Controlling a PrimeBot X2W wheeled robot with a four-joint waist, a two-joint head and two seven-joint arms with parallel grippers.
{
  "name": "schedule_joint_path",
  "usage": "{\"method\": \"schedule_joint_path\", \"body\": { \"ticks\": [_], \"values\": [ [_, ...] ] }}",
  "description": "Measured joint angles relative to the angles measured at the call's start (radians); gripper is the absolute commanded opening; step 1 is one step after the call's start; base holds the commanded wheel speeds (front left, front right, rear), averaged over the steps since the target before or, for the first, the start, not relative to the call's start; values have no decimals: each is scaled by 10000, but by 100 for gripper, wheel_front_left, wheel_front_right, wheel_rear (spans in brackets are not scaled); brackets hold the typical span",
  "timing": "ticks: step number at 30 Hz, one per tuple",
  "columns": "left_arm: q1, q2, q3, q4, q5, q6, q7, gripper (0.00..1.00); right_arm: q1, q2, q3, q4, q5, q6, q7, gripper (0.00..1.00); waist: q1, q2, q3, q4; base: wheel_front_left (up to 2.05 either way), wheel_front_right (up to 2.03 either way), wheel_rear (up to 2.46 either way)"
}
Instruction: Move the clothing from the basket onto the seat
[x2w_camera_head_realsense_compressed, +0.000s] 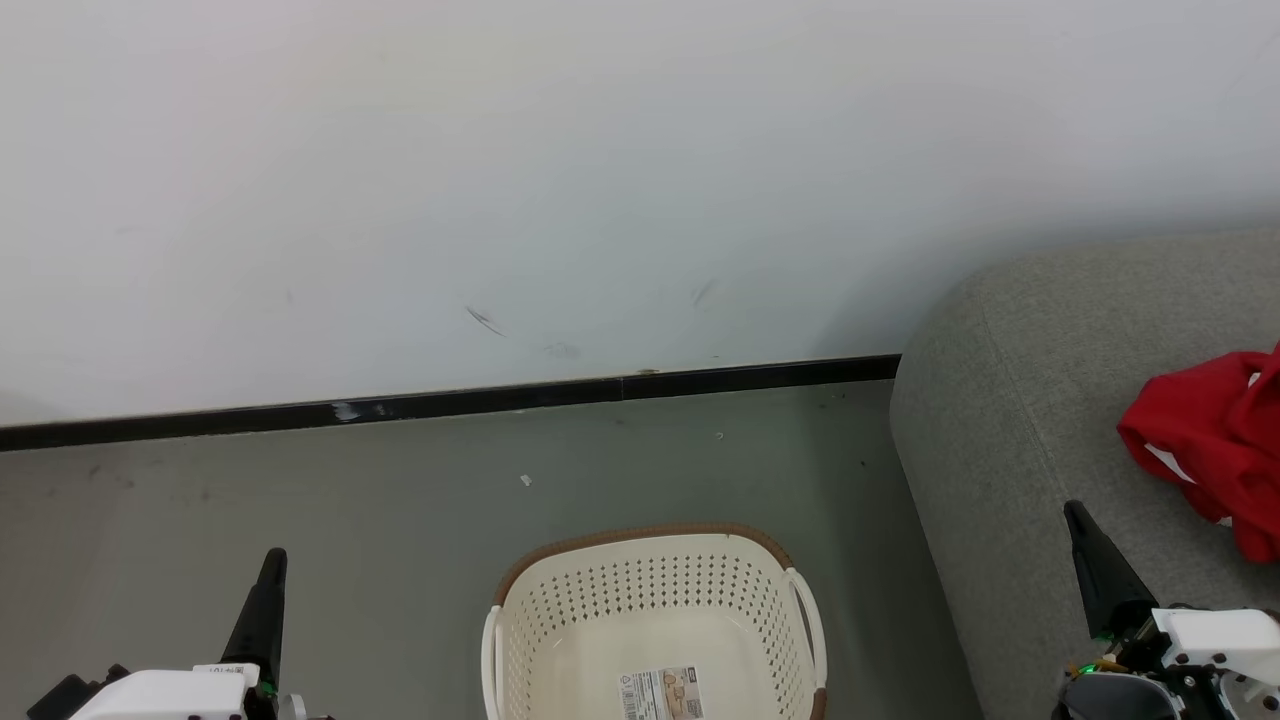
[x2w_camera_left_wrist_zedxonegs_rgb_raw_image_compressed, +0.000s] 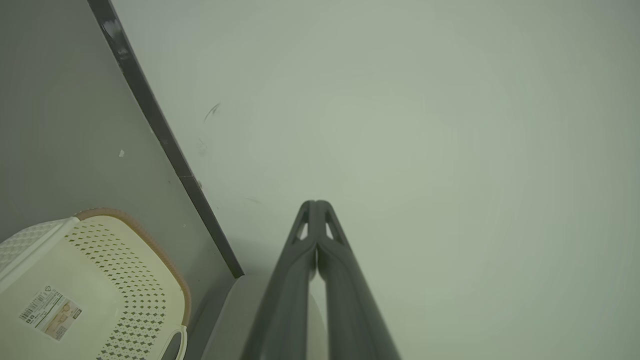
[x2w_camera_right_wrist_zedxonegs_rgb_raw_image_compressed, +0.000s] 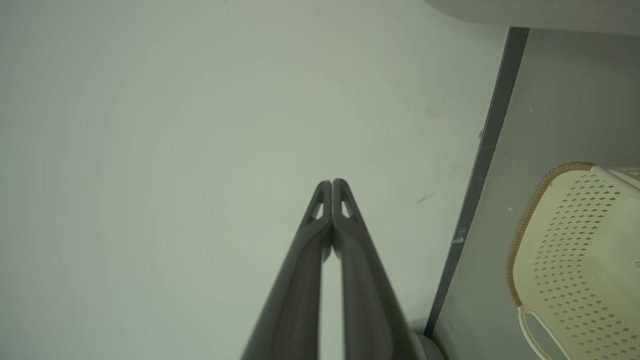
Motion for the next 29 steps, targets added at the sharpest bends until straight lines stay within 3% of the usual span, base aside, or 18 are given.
{"method": "schedule_joint_path", "body": {
  "ticks": [29],
  "values": [
    [-3, 0, 6, 31, 0, -35, 0, 0, -1, 8, -27, 8, -2, 0, 38, 0, -1, 0, 0, 0, 0, 0, 0]
  ]
}}
